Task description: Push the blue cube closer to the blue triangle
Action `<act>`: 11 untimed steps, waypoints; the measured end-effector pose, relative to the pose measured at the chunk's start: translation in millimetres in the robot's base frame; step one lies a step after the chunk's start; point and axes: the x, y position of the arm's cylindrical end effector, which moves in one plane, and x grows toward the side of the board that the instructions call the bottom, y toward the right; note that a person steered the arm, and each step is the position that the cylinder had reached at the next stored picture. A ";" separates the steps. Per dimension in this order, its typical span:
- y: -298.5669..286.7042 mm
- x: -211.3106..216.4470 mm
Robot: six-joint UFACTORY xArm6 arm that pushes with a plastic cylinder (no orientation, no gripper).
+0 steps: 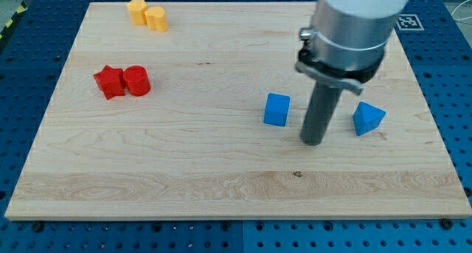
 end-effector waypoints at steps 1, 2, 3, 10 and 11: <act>-64.5 1.3; -113.2 -21.0; -98.0 -36.7; 117.2 -20.4; 129.0 -20.4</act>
